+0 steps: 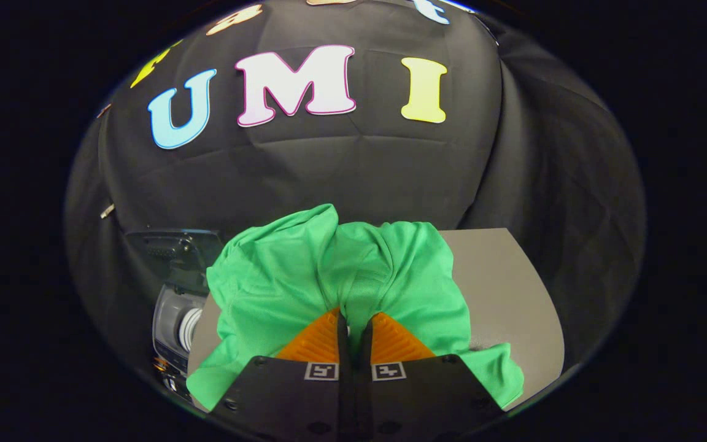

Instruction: Put the clothes into the washing machine and then close the washing machine lid.

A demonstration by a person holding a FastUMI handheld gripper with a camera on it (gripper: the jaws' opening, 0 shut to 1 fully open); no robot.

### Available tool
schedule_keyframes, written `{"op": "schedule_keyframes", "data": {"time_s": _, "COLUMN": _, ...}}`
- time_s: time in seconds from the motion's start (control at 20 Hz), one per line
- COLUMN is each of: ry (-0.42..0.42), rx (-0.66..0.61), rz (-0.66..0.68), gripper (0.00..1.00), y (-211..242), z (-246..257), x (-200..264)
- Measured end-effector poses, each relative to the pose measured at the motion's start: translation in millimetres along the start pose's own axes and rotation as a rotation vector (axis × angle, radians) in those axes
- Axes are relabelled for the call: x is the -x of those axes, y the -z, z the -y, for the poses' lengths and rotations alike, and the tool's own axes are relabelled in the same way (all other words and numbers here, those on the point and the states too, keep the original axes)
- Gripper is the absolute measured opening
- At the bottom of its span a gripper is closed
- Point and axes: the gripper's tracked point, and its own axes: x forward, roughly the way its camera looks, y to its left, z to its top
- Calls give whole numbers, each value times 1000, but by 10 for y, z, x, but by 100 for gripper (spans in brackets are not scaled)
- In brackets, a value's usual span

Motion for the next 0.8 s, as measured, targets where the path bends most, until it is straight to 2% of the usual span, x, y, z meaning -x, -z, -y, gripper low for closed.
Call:
{"op": "schedule_keyframes", "data": {"time_s": 0.15, "ry": -67, "rx": -59, "rz": 37, "gripper": 5, "y": -73, "z": -65, "x": 152}}
{"op": "schedule_keyframes", "data": {"time_s": 0.3, "ry": -119, "rx": -125, "rz": 124, "gripper": 5, "y": -302, "z": -153, "x": 563}}
{"op": "schedule_keyframes", "data": {"time_s": 0.8, "ry": -170, "rx": -74, "rz": 499, "gripper": 5, "y": -1183, "z": -656, "x": 2135}}
